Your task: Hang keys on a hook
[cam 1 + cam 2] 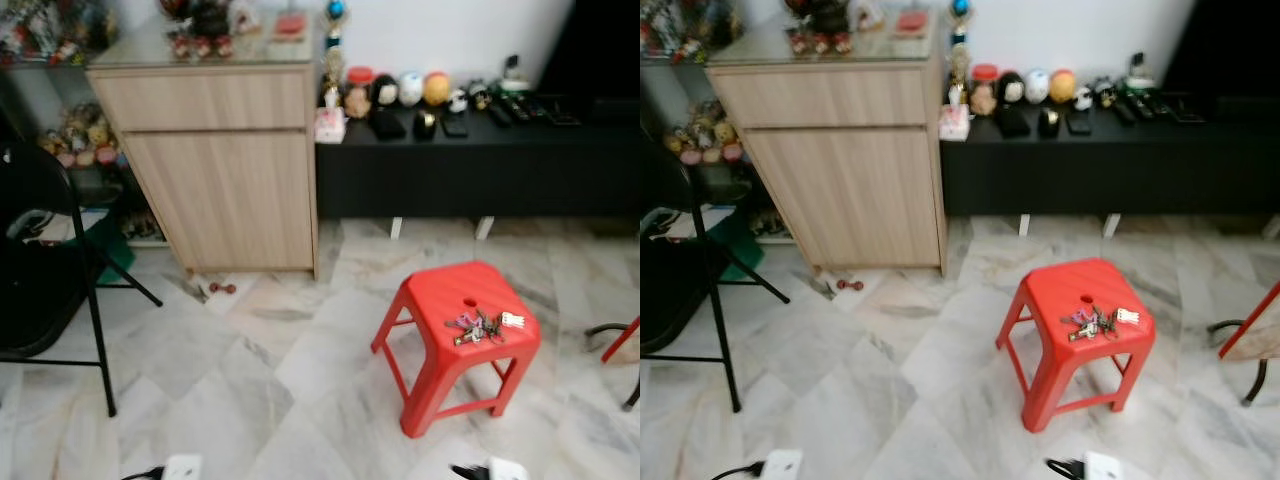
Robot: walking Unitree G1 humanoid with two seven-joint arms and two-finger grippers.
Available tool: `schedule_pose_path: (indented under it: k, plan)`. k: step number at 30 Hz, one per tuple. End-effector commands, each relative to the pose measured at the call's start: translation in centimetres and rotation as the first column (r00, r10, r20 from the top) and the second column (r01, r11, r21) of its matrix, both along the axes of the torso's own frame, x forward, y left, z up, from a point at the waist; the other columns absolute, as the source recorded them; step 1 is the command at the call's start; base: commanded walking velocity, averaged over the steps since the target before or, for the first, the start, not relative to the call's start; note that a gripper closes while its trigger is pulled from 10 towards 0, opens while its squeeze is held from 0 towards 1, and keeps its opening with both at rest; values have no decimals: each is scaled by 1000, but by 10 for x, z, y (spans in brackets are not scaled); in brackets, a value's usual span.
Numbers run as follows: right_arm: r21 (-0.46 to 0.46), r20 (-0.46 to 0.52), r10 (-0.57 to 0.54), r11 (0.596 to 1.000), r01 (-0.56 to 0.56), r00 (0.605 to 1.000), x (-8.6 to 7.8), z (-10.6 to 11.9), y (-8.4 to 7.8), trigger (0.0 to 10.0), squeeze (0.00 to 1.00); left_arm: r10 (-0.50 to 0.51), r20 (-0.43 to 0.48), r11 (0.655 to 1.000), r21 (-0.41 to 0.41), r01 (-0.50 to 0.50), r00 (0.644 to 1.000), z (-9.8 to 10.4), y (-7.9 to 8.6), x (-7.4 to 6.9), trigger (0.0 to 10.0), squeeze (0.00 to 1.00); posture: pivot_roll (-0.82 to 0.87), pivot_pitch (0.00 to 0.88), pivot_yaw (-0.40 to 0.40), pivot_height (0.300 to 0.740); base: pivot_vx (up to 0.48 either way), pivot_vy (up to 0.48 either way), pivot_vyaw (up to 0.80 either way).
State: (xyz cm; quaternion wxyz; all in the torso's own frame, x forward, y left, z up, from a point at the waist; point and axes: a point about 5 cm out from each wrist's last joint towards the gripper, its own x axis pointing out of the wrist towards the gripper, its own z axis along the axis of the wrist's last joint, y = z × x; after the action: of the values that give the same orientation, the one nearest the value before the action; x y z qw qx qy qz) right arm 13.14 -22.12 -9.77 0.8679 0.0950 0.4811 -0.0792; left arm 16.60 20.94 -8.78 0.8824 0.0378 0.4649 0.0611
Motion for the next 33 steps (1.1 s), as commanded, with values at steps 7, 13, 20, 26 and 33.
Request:
schedule_pose_path:
  k: [7, 13, 20, 26, 33]
  plan:
    - [-15, 13, -11, 1000, 11, 1000, 2, 2, -7, 10000, 0, 56, -25, 998, -41, -57, 998, -5, -7, -9, 10000, 0, 161, 0, -75, 740, 0, 0, -346]
    - [-15, -8, -20, 1000, 20, 1000, -12, -1, -9, 10000, 0, 111, -57, 992, -55, -114, 992, -11, -7, -26, 10000, 0, 167, 0, -66, 740, 0, 0, 0]
    - [-15, -16, -6, 1000, 6, 1000, -20, -3, -11, 10000, 0, 93, -55, 994, -46, -95, 994, -13, -7, -33, 10000, 0, 170, 0, -58, 740, 0, 0, 0]
    - [-37, -38, 53, 998, -54, 998, -27, -3, -16, 10000, 0, 126, -45, 990, -59, -128, 991, -15, -11, -40, 10000, 0, 179, 0, -89, 740, 86, 0, 0]
    - [-42, -22, 50, 998, -51, 998, -29, -2, -18, 10000, 0, 115, -53, 992, -55, -118, 992, -16, -12, -43, 10000, 0, 165, 0, -86, 740, 307, 0, 677]
